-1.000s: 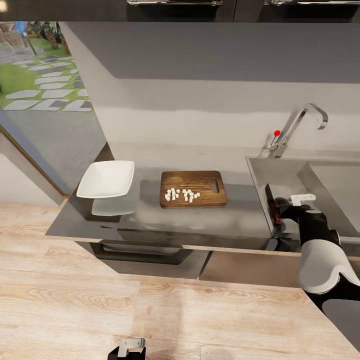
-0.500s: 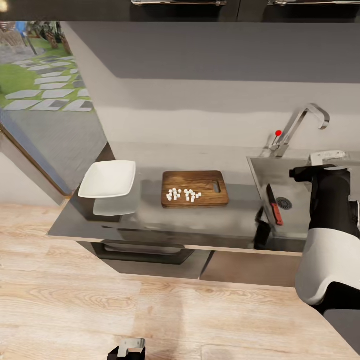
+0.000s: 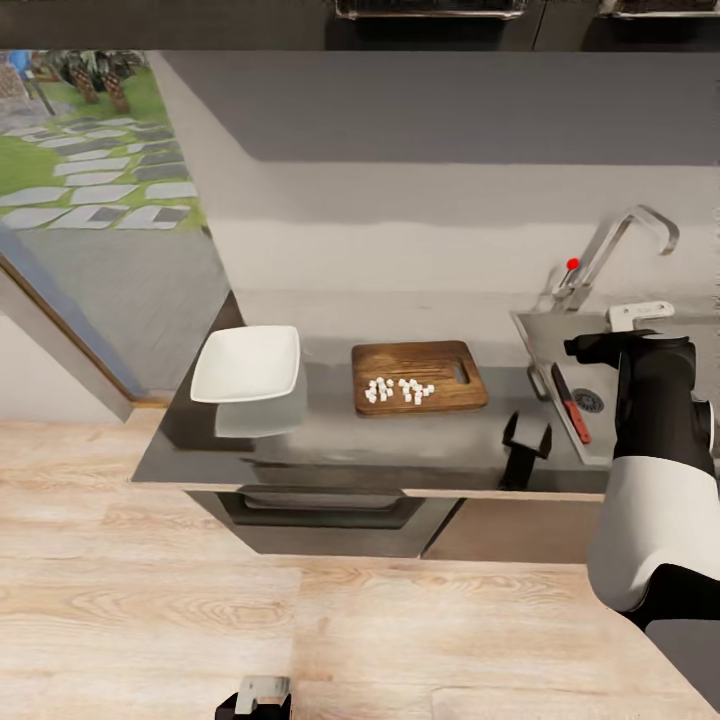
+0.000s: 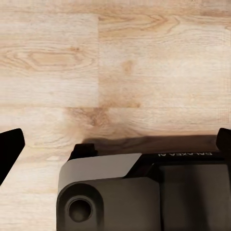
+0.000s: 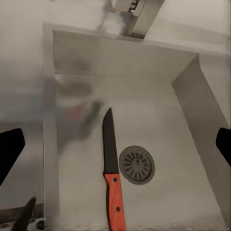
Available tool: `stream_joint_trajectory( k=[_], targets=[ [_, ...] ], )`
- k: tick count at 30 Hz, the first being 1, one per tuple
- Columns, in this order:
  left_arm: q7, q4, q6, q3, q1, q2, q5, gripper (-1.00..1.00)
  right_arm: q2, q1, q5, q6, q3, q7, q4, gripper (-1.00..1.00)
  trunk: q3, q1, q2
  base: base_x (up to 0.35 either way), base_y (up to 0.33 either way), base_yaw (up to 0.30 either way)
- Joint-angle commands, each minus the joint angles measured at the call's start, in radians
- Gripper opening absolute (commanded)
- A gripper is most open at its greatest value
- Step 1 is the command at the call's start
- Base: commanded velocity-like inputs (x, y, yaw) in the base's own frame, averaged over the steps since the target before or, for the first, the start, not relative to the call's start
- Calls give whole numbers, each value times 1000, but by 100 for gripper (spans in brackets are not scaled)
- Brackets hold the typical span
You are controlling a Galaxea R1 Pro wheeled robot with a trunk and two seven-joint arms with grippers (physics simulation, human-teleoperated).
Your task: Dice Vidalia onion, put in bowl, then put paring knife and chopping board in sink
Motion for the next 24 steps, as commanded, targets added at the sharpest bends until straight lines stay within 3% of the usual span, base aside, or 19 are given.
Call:
stream_joint_trajectory(
  k=[1,12,19,24],
  targets=[
    [5,4,-7,-3,-2,0,-1,100,0,-1,10,2,-1,10,0,100,0,0,-1,0,300,-203],
    [5,4,-7,-3,-2,1,-2,100,1,-1,10,1,-1,12,17,100,12,0,-1,0,289,-206],
    [5,4,-7,-3,-2,-1,-2,100,5,-1,10,-3,5,12,87,100,17,0,-1,0,49,-103],
    [5,4,-7,-4,-2,-1,-2,100,36,-1,10,-4,6,1,114,100,17,0,-1,0,2,-4]
  ],
)
